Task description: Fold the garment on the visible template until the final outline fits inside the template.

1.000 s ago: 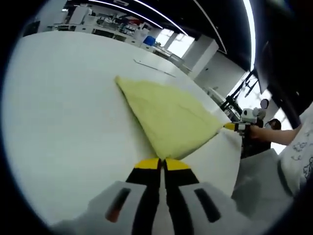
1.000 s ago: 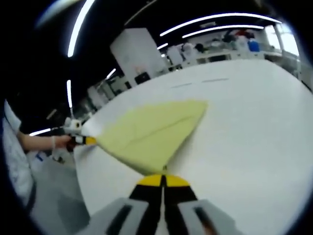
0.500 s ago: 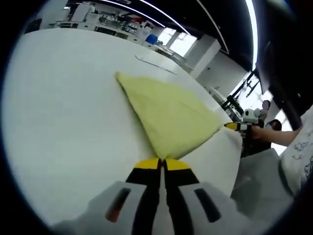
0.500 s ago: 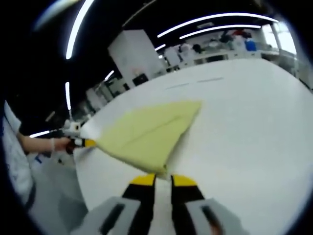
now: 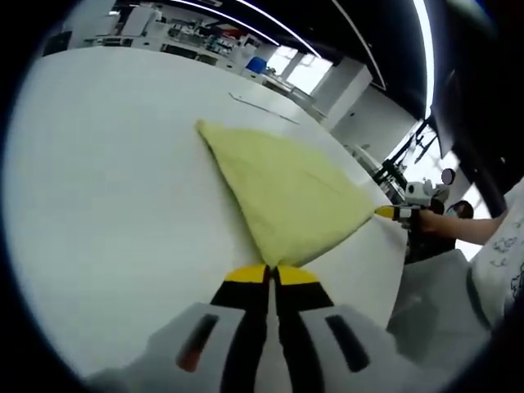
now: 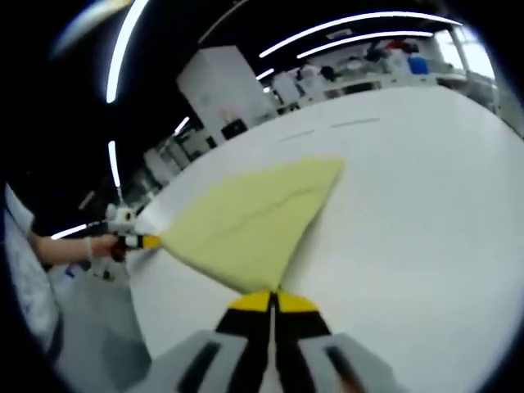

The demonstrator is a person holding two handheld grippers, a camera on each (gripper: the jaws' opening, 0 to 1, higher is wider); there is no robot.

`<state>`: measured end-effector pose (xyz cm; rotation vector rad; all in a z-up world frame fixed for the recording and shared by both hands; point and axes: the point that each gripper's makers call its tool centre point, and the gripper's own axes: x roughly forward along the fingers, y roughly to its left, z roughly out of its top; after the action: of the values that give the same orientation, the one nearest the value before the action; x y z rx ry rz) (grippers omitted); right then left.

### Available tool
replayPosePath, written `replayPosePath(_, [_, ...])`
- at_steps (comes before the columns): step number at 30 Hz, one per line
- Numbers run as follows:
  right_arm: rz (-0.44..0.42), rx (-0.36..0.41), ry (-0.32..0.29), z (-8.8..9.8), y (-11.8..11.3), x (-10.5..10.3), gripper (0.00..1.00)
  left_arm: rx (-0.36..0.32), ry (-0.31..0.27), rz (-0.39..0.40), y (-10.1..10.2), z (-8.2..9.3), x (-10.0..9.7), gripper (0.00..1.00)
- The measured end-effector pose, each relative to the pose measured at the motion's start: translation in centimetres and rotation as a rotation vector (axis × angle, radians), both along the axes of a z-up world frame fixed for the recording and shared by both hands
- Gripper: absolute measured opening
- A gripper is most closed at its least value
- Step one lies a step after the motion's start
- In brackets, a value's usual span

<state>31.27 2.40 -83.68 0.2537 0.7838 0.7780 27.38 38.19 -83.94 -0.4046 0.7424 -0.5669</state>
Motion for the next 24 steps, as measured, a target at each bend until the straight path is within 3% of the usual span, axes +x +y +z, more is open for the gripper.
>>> replayPosePath(10, [0.014,-0.001,0.009,-0.3,-0.3,-1.6,0.0,-0.011,0.002,-0.007,-0.2,-0.2,-1.3,0.0])
replayPosePath(18, [0.016,-0.002,0.015,-0.2,-0.3,-1.6,0.0,-0.012,-0.006,-0.004,-1.1,0.4,-1.7,0.0])
replayPosePath(22, [0.013,-0.01,-0.01,0.1,-0.3,-1.7,0.0,-0.02,-0.003,0.011,-0.4,0.3,-1.6,0.01])
replayPosePath(24, [0.009,-0.01,-0.032,0.5,-0.6,-1.5,0.06,-0.025,-0.012,0.012,-0.6,0.8,-1.8,0.04])
